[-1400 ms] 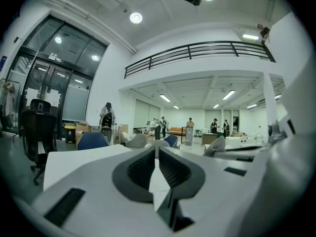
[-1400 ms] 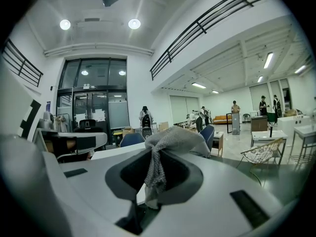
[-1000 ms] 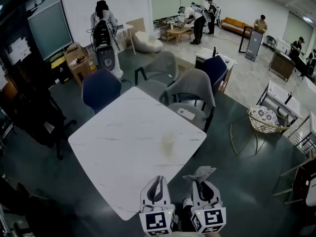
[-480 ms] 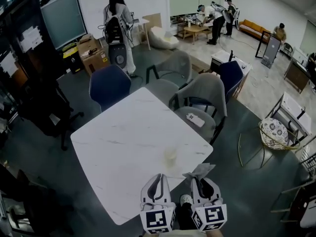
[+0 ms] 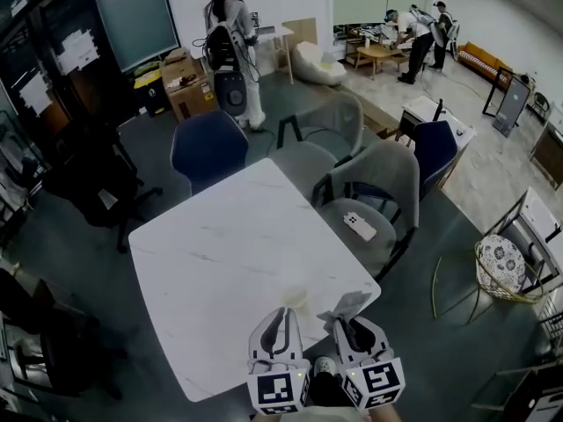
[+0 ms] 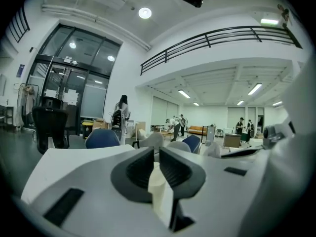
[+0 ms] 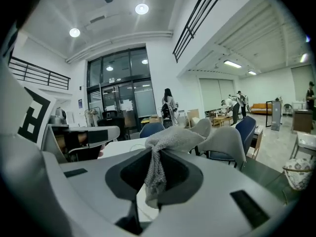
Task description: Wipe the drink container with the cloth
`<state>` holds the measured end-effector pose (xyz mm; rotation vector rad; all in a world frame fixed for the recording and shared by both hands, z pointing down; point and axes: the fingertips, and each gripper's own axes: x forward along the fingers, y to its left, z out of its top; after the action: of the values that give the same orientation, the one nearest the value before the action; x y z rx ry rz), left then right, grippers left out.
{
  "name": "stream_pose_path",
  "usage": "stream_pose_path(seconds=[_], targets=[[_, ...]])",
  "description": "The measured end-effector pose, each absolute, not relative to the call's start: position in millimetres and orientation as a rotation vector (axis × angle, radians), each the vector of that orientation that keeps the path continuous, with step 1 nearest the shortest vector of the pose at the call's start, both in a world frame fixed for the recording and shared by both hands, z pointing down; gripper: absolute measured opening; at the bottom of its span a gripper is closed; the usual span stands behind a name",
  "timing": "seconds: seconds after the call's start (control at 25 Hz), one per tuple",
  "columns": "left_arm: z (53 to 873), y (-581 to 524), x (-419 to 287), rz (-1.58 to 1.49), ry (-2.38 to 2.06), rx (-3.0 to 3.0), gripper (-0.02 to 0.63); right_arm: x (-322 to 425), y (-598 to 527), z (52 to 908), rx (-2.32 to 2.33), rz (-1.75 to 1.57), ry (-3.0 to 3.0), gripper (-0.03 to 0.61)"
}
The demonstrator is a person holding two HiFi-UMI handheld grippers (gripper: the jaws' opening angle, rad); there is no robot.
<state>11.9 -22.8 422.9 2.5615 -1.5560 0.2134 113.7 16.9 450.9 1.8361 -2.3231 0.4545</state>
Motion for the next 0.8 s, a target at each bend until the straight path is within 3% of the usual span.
stream_pose_path(seconds=[0.72, 0.8], targets=[[457, -30, 9, 0.338, -1.617, 2.428, 0.035, 107, -18, 490, 1.392, 0.495, -2.472, 0.046], [462, -29, 10, 0.332, -1.591, 2.429, 0.095, 104, -20, 493, 1.361, 0.490, -2.477, 0.046]])
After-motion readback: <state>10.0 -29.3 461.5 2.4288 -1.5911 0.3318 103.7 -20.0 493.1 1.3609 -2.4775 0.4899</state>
